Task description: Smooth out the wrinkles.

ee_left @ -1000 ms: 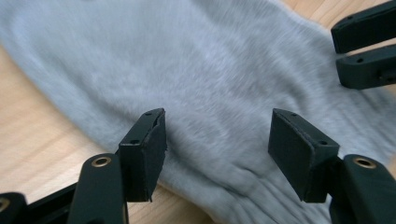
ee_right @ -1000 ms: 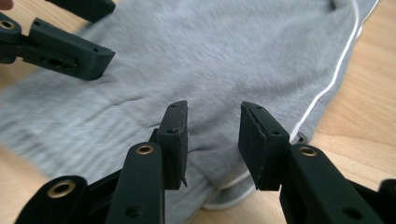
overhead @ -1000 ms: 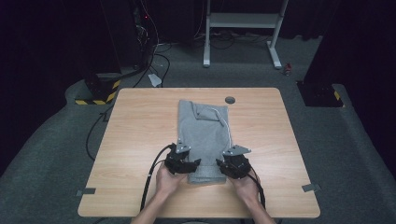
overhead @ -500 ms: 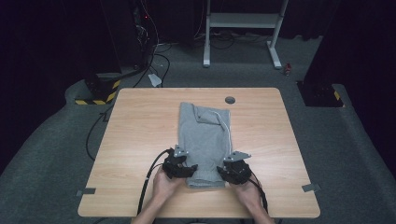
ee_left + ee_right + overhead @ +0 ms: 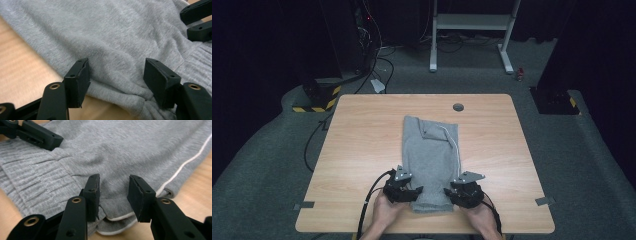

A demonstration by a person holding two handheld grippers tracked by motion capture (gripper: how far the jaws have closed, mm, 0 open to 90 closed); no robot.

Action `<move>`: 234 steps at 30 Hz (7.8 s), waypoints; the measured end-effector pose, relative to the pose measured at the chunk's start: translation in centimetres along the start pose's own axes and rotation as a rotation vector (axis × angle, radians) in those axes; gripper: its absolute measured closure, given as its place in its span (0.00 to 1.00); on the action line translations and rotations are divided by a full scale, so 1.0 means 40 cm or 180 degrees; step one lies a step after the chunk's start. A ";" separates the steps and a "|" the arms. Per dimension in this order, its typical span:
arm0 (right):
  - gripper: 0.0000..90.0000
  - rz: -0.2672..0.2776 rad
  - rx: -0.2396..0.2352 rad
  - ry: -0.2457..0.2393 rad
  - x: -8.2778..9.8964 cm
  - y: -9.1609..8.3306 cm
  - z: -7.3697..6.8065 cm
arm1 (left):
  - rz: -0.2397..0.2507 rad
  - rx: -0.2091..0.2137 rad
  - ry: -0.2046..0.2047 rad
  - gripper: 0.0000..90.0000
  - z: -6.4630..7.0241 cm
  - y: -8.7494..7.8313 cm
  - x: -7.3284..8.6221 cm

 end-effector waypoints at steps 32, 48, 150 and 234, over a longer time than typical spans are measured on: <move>0.94 0.0013 0.0680 0.0462 -0.088 0.019 0.170 | -0.0123 -0.0513 0.0074 0.47 -0.080 0.083 -0.079; 0.80 0.0161 0.0508 0.0198 -0.097 -0.049 0.112 | 0.0024 -0.0339 -0.0216 0.44 -0.103 0.040 -0.080; 0.93 0.0005 0.0960 0.0593 -0.189 0.072 0.301 | -0.0061 -0.0660 -0.0120 0.45 -0.151 0.159 -0.141; 0.48 -0.0014 0.0790 0.0808 -0.139 0.060 0.261 | -0.0454 -0.0718 -0.0186 0.32 -0.170 0.179 -0.178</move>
Point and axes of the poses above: each handheld gripper's, and its own axes: y roughly forward along the jaws, x roughly out of its underside, z roughly to its right, the point moved 2 cm from there along y, roughly forward along the jaws, and after that the axes turned 14 degrees about -x, right-handed, at the moved point
